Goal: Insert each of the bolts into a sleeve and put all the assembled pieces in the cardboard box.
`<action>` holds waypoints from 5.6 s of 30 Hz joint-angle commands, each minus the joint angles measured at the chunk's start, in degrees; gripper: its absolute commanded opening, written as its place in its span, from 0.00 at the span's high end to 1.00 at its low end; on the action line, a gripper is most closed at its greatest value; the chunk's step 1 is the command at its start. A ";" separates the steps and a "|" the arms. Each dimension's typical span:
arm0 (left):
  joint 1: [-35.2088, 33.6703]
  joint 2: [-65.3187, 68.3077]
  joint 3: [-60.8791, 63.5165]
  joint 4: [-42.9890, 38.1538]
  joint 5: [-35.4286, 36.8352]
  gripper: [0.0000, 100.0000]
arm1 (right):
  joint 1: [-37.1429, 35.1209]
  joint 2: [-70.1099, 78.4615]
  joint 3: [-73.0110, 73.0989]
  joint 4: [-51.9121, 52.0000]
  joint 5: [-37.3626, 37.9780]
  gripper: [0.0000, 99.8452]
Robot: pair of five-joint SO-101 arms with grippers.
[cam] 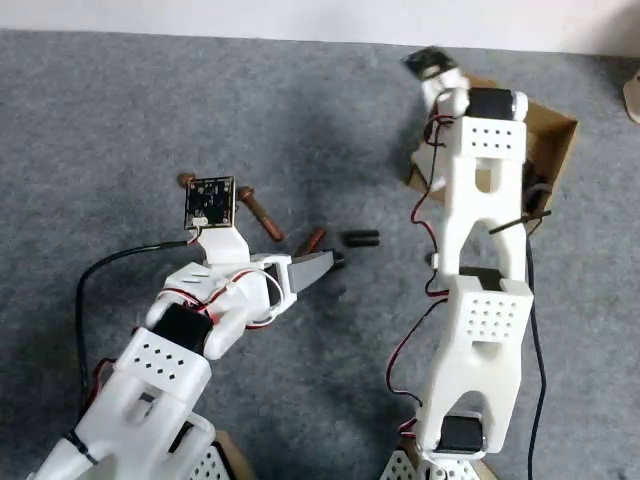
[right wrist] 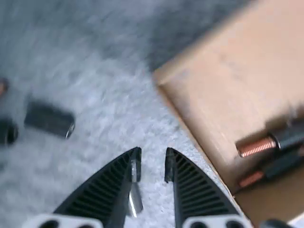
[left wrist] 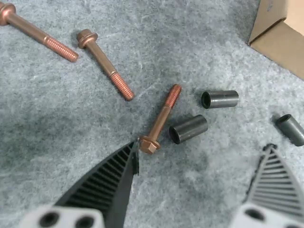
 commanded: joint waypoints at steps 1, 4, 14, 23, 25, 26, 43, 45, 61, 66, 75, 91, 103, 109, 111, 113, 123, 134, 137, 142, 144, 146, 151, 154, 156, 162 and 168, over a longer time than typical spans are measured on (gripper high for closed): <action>-0.57 -0.92 -0.48 0.09 0.18 0.63 | -2.07 -1.71 -2.95 4.44 6.68 0.93; -0.57 -0.92 -0.48 0.09 0.18 0.63 | -2.51 -1.27 -2.07 4.35 13.45 0.93; -0.66 -0.92 -0.48 0.09 0.18 0.63 | -5.41 -1.89 14.90 4.18 33.41 0.93; -0.75 -1.01 -0.57 0.09 0.18 0.63 | -7.16 -1.80 17.27 4.00 34.81 0.82; -2.51 -1.27 -0.66 0.00 0.18 0.63 | -8.13 -1.71 17.27 4.00 34.99 0.82; -3.91 -1.27 -0.92 0.00 0.44 0.63 | -8.40 -1.71 17.27 4.00 35.69 0.82; -34.51 -1.36 4.44 -4.40 -8.97 0.63 | -17.89 -1.27 17.54 4.09 36.57 0.82; -38.46 -1.36 5.05 -4.40 -10.29 0.63 | -18.86 -1.27 19.91 3.91 36.84 0.82; -62.55 -1.36 12.88 -19.69 -13.63 0.63 | -20.70 -1.36 27.82 -0.66 36.84 0.82; -63.96 -1.36 23.34 -36.92 -13.63 0.63 | -20.44 -1.27 28.62 -0.66 36.75 0.82; -73.10 -1.27 30.37 -56.00 -13.27 0.63 | -19.47 -1.71 28.44 -0.40 36.40 0.82; -70.02 -1.10 30.37 -50.11 -13.27 0.63 | -20.88 -3.74 19.12 2.42 33.23 0.82; -68.97 -1.27 30.37 -49.85 -13.27 0.63 | -20.70 -3.03 14.73 0.57 35.69 0.82; -69.23 -1.27 30.37 -49.85 -13.36 0.63 | -20.09 -2.77 15.34 -5.14 35.69 0.82; -69.41 -1.27 30.37 -49.85 -13.45 0.63 | -20.09 -2.07 15.25 -6.37 35.69 0.82; -69.41 -1.27 30.37 -49.85 -13.54 0.63 | -20.00 -1.19 15.25 -6.64 35.69 0.82; -69.41 -1.27 30.37 -49.85 -13.54 0.63 | -17.45 2.42 15.69 -6.37 35.60 0.82; -69.05 -1.27 30.37 -49.93 -13.36 0.63 | -15.16 3.21 16.22 -6.11 35.25 0.82; -69.05 -1.27 30.37 -49.93 -13.45 0.63 | -15.43 3.91 18.59 -4.79 35.25 0.82; -69.05 -1.27 30.37 -49.93 -13.45 0.63 | -15.52 6.29 19.91 -4.70 35.16 0.82; -69.14 -1.27 30.37 -49.93 -13.45 0.63 | -15.25 7.69 19.91 -4.70 35.08 0.82; -69.14 -1.27 30.37 -49.93 -13.54 0.63 | -15.25 9.01 19.91 -4.70 35.08 0.82; -69.23 -1.36 30.37 -49.93 -13.54 0.63 | -16.31 11.12 19.91 -4.70 35.08 0.95; -69.05 -1.36 30.37 -50.11 -13.27 0.63 | -16.84 11.74 19.91 -4.70 33.93 0.98; -69.05 -1.36 30.37 -50.20 -13.27 0.63 | -16.84 11.47 19.82 -4.88 33.49 1.00; -68.88 -1.36 30.02 -50.20 -13.27 0.63 | -15.43 10.86 18.51 -2.24 32.00 0.99; -62.90 -1.36 29.93 -46.68 -13.54 0.63 | -13.58 7.96 12.00 -1.89 21.63 0.99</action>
